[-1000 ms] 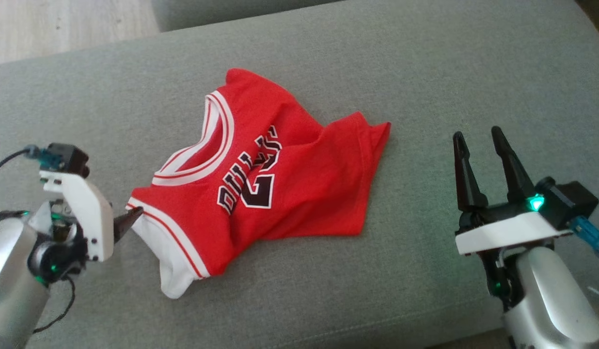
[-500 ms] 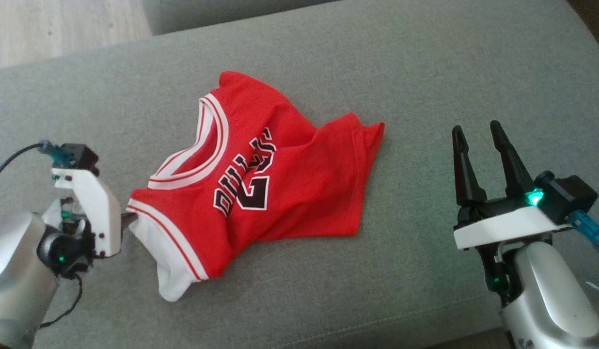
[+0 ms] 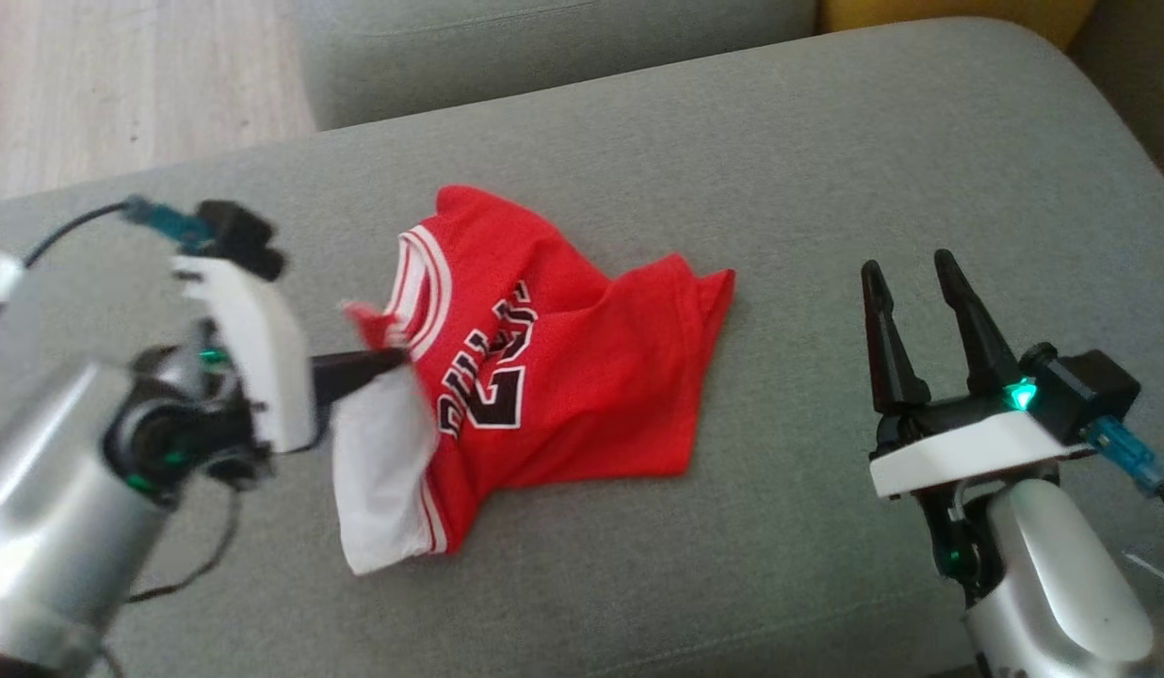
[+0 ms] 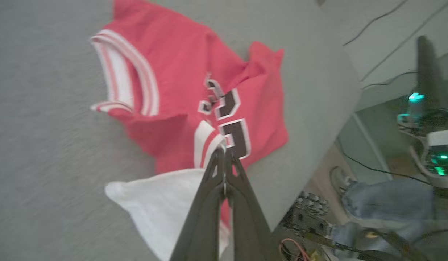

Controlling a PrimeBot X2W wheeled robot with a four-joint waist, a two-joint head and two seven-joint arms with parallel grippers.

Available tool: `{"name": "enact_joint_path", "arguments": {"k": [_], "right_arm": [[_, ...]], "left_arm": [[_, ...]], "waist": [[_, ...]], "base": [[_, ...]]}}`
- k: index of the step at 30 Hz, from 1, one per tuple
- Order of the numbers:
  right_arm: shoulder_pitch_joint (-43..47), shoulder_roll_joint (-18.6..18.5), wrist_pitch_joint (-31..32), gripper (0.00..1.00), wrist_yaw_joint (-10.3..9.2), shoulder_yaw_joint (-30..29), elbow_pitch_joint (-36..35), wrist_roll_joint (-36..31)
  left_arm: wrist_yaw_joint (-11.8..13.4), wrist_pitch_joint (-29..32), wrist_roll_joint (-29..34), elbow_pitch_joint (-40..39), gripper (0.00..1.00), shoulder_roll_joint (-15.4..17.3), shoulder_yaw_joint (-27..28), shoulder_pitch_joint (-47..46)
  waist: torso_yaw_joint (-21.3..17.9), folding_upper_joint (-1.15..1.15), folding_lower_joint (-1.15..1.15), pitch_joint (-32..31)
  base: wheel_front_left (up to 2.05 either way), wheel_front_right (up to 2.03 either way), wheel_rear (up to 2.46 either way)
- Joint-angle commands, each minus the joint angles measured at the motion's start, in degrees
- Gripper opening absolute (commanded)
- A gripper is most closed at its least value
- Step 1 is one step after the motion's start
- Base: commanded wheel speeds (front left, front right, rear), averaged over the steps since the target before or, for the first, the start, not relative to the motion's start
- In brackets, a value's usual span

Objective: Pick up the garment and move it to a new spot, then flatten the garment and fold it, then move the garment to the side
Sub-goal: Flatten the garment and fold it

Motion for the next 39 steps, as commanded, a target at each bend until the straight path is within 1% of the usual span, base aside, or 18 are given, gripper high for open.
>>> {"name": "enact_joint_path", "arguments": {"k": [1, 3, 4, 5, 7, 9, 10, 11, 12, 13, 14, 17, 20, 24, 28, 30, 33, 39], "right_arm": [[-0.1, 0.29, -0.52, 1.0, -0.04, 1.19, -1.66, 0.56], [-0.37, 0.54, -0.52, 1.0, -0.04, 1.45, -1.78, 0.69], [-0.37, 0.54, -0.52, 1.0, -0.04, 1.45, -1.78, 0.69], [-0.55, 0.71, -0.52, 1.0, -0.04, 1.62, -1.87, 0.75], [-0.9, 1.07, -0.52, 1.0, -0.04, 1.94, -2.07, 0.83], [-1.28, 1.43, -0.52, 1.0, -0.04, 2.19, -2.21, 0.86], [-1.65, 1.66, -0.52, 1.0, -0.04, 2.21, -2.34, 0.94], [-1.79, 1.75, -0.52, 1.0, -0.04, 2.21, -2.33, 0.98], [-1.88, 1.84, -0.52, 1.0, -0.04, 2.21, -2.29, 0.99], [-1.94, 1.94, -0.52, 1.0, -0.04, 2.22, -2.22, 0.97], [-1.98, 2.04, -0.52, 1.0, -0.04, 2.29, -2.11, 0.97], [-2.0, 2.26, -0.52, 1.0, -0.04, 2.37, -1.8, 0.97], [-1.81, 2.13, -0.52, 1.0, -0.04, 1.91, -1.77, 0.87], [-1.24, 1.63, -0.52, 1.0, -0.04, 1.85, -1.77, 0.75], [-1.65, 1.47, -0.52, 1.0, -0.04, 2.0, -2.0, 0.76], [-2.34, 1.52, -0.52, 1.0, -0.04, 2.41, -2.1, 0.81], [-3.33, 1.66, -0.52, 1.0, -0.04, 2.69, -2.27, 0.96], [-4.62, 2.19, -0.52, 1.0, -0.04, 3.47, -2.2, 1.4]], "left_arm": [[0.38, 1.25, -2.05, -4.19, 0.0, -0.15, 3.37, -4.73], [2.22, 1.92, -3.14, -6.43, 0.0, -2.31, 3.2, -5.16], [2.22, 1.92, -3.14, -6.43, 0.0, -2.31, 3.2, -5.16], [3.34, 2.01, -3.32, -7.19, 0.0, -3.49, 2.99, -5.36], [5.73, 1.91, -3.72, -7.84, 0.0, -6.32, 2.49, -5.58], [7.24, 2.82, -4.01, -8.02, 0.0, -8.98, 1.03, -5.68], [8.53, 3.03, -3.74, -7.38, 0.0, -11.51, -0.3, -5.91], [8.61, 3.25, -3.31, -6.88, 0.0, -12.48, -1.25, -6.06], [8.5, 3.15, -2.75, -6.14, 0.19, -13.32, -2.05, -6.23], [8.22, 2.92, -2.17, -5.16, 0.95, -13.98, -2.73, -6.39], [7.78, 2.62, -1.65, -4.02, 1.0, -14.38, -3.23, -6.56], [6.43, 0.89, -0.91, -0.75, 1.0, -14.65, -2.86, -7.41], [4.71, 0.06, -1.56, 0.21, 1.0, -13.93, -1.36, -8.71], [1.07, -0.67, 1.12, -3.39, 1.0, -10.53, -2.23, -11.1], [-0.24, -0.37, 6.32, -7.66, 1.0, -6.29, -8.32, -12.28], [-0.3, -0.48, 8.04, -11.1, 1.0, -4.65, -13.4, -13.43], [-0.33, -1.92, 9.3, -13.3, 1.0, -1.76, -20.03, -15.78], [-0.34, -6.5, 9.78, -9.68, 1.0, 0.73, -28.41, -21.4]], "waist": [[-1.2, 0.0, 0.0, 0.01], [-2.28, 0.0, 0.0, 0.42], [-2.28, 0.0, 0.0, 0.42], [-2.89, 0.0, 0.0, 0.73], [-4.05, 0.0, 0.0, 1.38], [-5.19, 0.0, 0.0, 2.03], [-6.04, 0.0, 0.0, 2.63], [-6.36, 0.0, 0.0, 2.88], [-6.57, 0.0, 0.0, 3.08], [-6.7, 0.0, 0.0, 3.22], [-6.79, 0.0, 0.0, 3.31], [-6.56, 0.0, 0.0, 3.25], [-5.34, 0.0, 0.0, 2.96], [-3.31, 0.0, 0.0, 2.79], [-2.53, 0.0, 0.0, 3.75], [-2.86, 0.0, 0.0, 4.44], [-3.78, 0.0, 0.0, 5.21], [-6.24, 0.0, 0.0, 6.46]], "base": [[0.0, 0.0, 0.0], [0.0, 0.0, 0.0], [0.0, 0.0, 0.0], [0.0, 0.0, 0.0], [0.0, 0.0, 0.0], [0.0, 0.0, 0.0], [0.0, 0.0, 0.0], [0.0, 0.0, 0.0], [0.0, 0.0, 0.0], [0.0, 0.0, 0.0], [0.0, 0.0, 0.0], [0.0, 0.0, 0.0], [0.0, 0.0, 0.0], [0.0, 0.0, 0.0], [0.0, 0.0, 0.0], [0.0, 0.0, 0.0], [0.0, 0.0, 0.0], [0.0, 0.0, 0.0]]}}
